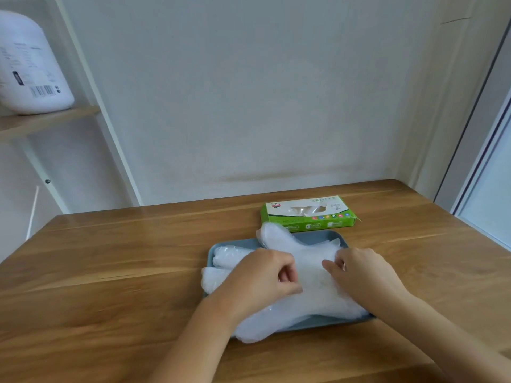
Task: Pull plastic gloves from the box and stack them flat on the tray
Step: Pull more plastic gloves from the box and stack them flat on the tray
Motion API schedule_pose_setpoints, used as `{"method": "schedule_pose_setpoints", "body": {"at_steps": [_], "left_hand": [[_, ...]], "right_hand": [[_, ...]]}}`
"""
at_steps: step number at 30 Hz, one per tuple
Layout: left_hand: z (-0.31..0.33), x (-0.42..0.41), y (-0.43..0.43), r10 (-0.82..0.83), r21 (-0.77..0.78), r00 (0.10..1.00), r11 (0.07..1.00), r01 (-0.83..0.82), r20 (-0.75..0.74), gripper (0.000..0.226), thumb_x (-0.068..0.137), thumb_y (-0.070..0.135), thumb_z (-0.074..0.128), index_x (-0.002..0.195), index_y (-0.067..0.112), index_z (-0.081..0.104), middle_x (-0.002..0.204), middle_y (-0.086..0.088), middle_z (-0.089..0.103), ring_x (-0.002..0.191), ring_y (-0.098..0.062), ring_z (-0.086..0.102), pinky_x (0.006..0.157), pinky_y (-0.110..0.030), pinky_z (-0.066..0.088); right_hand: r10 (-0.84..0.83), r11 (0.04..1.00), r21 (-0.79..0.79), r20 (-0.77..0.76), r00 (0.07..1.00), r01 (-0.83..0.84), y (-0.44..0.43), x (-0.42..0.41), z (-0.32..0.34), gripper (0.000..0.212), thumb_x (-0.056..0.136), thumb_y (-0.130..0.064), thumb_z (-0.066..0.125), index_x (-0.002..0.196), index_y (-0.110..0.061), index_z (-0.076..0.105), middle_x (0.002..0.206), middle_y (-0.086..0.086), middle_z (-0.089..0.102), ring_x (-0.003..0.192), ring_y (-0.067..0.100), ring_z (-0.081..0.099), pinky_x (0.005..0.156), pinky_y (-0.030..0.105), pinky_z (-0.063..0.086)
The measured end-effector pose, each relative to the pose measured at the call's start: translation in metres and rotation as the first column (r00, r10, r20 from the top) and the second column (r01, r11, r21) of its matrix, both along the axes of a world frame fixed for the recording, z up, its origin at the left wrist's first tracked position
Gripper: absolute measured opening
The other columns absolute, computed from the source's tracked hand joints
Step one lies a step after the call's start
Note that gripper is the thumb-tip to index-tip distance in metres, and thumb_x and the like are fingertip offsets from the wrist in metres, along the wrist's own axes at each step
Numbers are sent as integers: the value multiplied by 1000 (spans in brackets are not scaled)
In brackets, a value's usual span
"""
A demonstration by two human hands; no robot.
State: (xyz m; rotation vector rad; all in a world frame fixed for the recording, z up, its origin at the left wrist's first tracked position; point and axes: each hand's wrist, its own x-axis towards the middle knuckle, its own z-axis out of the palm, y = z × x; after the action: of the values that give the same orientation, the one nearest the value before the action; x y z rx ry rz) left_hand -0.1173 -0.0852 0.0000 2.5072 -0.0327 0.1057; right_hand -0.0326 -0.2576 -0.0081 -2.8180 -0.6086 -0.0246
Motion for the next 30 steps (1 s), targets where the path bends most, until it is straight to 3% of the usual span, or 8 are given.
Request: {"method": "schedule_pose_setpoints", "body": {"at_steps": [5,10,13,16,18,21,27,30], "left_hand": [[-8,2,3,-15,134,999,991,19,-35,8,82,29,73,79,25,67,71,12,62,69,-2,58,63,-13,43],[-7,2,1,-18,171,999,985,22,-28,9,83,32,71,80,25,67,78,11,66,76,-2,60,73,-20,51],[-7,4,0,-25,208,999,978,29,-24,12,83,27,69,75,31,61,78,10,66,77,-4,61,74,-23,52],[-7,3,-1,-32,189,999,981,35,-16,10,82,24,69,74,27,63,76,10,67,76,-5,62,72,-21,51],[-8,3,0,-31,170,999,985,35,-26,5,82,22,69,77,22,67,78,8,69,76,-5,62,74,-24,52],[-10,4,2,-35,142,999,989,39,-31,3,83,23,68,81,22,67,79,7,69,76,-5,62,76,-28,53],[-14,7,5,-59,167,998,984,55,14,28,81,32,73,108,31,63,107,17,59,98,0,55,89,-26,48],[-15,7,9,-48,199,998,978,56,-41,56,85,41,68,136,31,48,139,16,47,124,0,44,106,-21,36]], "right_hand": [[239,967,24,257,936,-253,-2,7,15,52,82,-53,63,125,-29,45,124,-7,41,115,14,40,90,23,36],[567,822,-134,268,779,-553,27,21,9,59,81,-41,70,134,-32,46,144,-2,33,135,22,24,109,35,26],[649,756,-137,277,709,-640,48,30,0,38,82,-35,71,119,-28,63,129,0,53,123,25,43,101,39,34],[602,797,-70,182,778,-600,62,34,3,19,94,-27,56,107,-21,68,107,-2,64,99,18,55,84,25,35],[496,863,61,82,865,-501,66,38,4,19,95,-23,52,98,-15,69,88,-1,65,82,17,54,62,19,33],[386,902,209,6,923,-378,64,48,3,29,95,-30,53,76,-11,65,71,0,63,71,20,57,60,26,39],[277,957,78,33,960,-278,66,57,-1,49,94,-41,51,55,-15,39,55,2,44,62,24,47,49,33,27],[261,965,24,63,963,-263,67,57,-1,51,95,-46,49,56,-14,39,55,0,41,65,25,49,50,34,27]]}}
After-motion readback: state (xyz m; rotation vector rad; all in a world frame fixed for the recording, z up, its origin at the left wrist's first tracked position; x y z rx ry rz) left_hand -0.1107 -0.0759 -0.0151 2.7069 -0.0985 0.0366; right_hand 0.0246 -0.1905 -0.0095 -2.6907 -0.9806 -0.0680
